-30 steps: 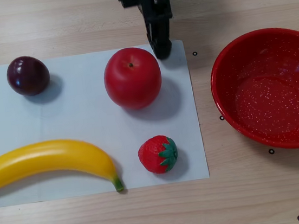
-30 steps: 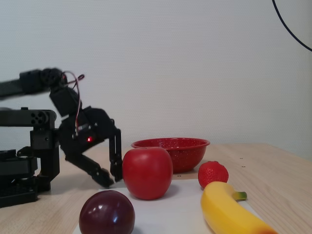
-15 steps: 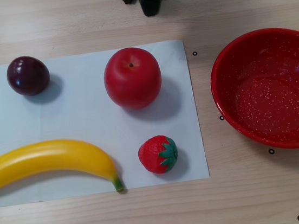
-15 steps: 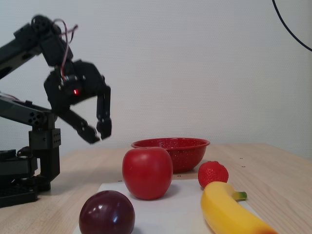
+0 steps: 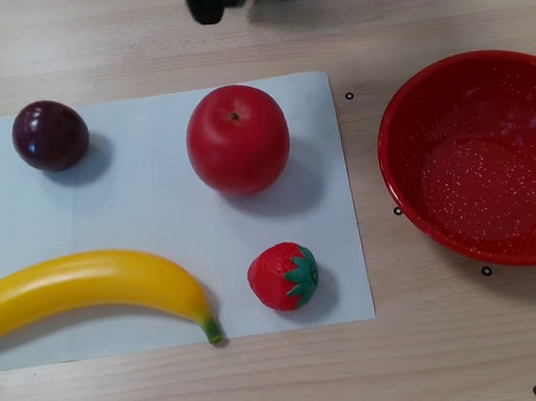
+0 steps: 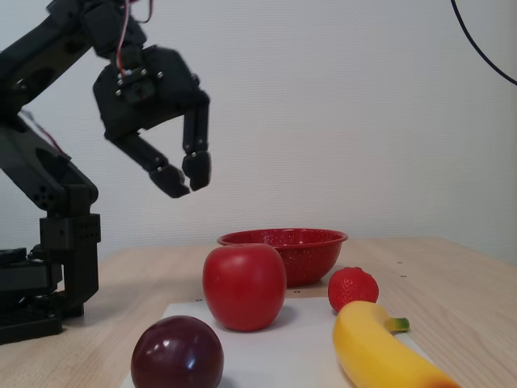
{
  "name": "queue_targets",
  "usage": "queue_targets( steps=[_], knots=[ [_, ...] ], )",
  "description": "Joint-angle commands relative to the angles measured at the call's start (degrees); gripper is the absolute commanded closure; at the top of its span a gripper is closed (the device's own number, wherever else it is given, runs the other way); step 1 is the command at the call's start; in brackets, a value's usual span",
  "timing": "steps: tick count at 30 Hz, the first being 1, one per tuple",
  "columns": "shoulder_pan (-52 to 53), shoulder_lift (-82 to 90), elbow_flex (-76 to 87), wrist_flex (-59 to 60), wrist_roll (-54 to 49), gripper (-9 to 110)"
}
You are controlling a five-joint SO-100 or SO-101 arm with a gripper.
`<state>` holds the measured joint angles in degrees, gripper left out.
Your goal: Grasp the banana and put it in the red bowl.
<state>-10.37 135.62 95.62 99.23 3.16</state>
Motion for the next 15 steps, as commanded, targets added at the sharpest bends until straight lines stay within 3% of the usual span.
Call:
queue_targets(
  steps=[1, 15],
  knots=[
    [-2.11, -3.34, -8.09, 0.88, 1.49, 101],
    [-9.49, -31.73, -33.57, 1.41, 4.75, 101]
  ],
)
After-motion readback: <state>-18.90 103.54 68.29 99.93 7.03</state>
